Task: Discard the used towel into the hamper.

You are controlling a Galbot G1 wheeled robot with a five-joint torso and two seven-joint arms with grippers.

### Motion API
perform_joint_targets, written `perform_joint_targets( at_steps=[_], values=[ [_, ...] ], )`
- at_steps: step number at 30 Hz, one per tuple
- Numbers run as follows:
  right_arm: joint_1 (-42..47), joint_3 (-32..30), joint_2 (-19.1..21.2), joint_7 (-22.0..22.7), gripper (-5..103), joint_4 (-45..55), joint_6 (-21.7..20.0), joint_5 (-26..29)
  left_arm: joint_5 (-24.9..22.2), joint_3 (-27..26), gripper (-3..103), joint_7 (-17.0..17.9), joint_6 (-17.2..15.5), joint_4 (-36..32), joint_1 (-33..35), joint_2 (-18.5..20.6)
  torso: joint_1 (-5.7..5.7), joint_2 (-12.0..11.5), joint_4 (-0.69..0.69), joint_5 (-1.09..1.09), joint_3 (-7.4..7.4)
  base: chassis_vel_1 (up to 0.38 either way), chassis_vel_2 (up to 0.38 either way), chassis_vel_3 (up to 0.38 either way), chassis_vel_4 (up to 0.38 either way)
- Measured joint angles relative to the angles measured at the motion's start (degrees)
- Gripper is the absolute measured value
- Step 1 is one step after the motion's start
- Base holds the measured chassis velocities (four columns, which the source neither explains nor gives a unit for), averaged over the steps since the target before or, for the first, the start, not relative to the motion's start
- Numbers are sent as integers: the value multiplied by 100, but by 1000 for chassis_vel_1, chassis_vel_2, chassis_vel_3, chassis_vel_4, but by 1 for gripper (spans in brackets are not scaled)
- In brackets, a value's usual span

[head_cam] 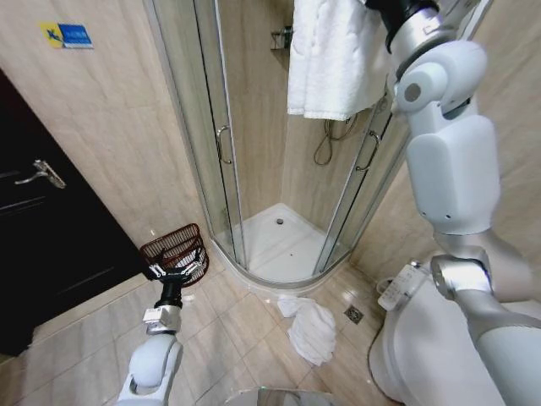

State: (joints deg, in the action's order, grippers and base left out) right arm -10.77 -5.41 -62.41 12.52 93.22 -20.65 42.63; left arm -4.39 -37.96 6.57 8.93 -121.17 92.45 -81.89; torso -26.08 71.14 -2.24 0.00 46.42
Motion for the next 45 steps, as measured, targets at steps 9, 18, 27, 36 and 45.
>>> perform_joint_targets(
  at_steps=[9,18,27,36,45],
  values=[
    [26,-8,70,-4,35,40,19,11,114,69,100,0,83,46,21,-80,0,0,1,0,0,0,0,0,0],
    [92,-16,34,-3,4,94,30,20,117,-9,100,0,150,36,66,-90,1,-1,0,0,-1,0,0,0,0],
    [558,-60,122,23,4,516,38,68,112,-78,100,-2,263,49,141,-135,1,0,0,-1,-2,0,0,0,0],
    [1721,-264,332,-2,4,1186,41,80,94,-207,100,-16,416,78,261,-174,2,0,0,0,-2,0,0,0,0],
    [2873,-535,410,-42,4,1812,41,71,73,-252,100,-26,490,43,299,-215,2,0,0,-1,-2,0,0,0,0]
  ],
)
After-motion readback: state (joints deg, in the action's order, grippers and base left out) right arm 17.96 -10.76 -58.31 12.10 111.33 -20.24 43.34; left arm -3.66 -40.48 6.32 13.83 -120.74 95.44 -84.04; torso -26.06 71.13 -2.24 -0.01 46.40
